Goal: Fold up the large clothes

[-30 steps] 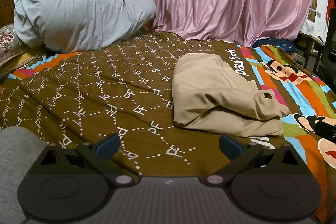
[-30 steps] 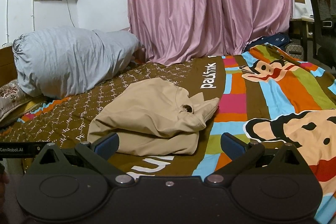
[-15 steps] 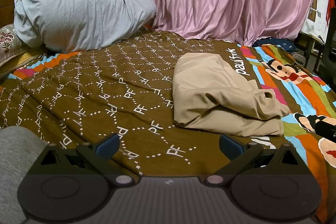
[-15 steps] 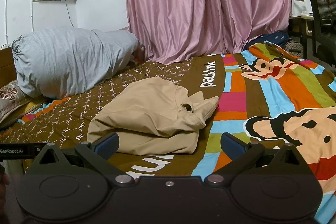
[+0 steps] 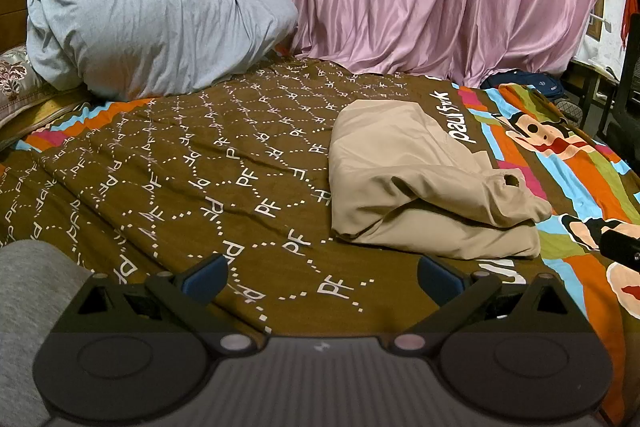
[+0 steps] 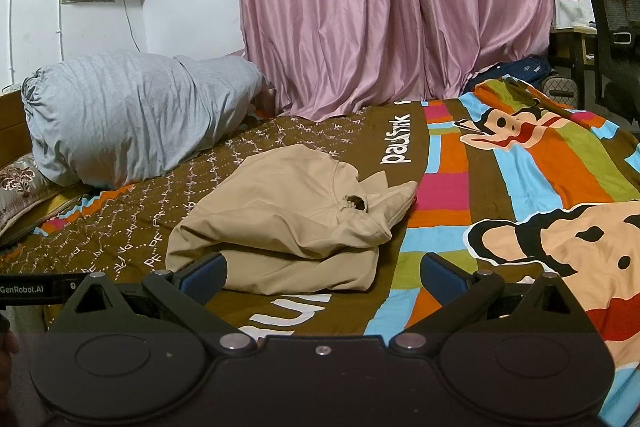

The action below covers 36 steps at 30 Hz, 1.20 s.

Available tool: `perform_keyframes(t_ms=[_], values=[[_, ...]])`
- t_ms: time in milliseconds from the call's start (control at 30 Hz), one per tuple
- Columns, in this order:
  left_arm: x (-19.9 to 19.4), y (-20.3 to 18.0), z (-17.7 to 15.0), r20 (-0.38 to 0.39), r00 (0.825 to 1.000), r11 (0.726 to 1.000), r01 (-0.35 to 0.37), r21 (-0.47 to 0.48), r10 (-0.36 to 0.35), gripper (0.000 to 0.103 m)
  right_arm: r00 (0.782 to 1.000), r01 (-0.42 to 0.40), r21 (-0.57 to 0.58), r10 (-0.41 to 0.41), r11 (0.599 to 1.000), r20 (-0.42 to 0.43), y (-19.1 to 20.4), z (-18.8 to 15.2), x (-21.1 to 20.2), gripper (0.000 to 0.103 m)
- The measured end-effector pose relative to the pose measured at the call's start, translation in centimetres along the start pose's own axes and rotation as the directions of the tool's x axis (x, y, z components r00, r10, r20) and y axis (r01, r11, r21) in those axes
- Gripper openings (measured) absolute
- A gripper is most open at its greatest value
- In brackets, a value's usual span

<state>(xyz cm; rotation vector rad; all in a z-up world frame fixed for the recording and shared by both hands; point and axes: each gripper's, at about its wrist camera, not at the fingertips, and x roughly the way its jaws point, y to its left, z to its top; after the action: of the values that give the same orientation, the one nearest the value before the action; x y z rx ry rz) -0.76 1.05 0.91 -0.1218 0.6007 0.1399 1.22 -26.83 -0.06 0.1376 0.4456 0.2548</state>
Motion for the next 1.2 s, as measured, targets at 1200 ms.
perform_keyframes(t_ms=[1200], values=[[0.59, -0.07, -0.47, -0.037, 0.999, 0.999, -0.008, 0.035, 0.009, 0.102, 1.0, 0.002, 0.012, -0.002, 1.0, -0.006, 0.15, -0.27, 0.21, 0.102]])
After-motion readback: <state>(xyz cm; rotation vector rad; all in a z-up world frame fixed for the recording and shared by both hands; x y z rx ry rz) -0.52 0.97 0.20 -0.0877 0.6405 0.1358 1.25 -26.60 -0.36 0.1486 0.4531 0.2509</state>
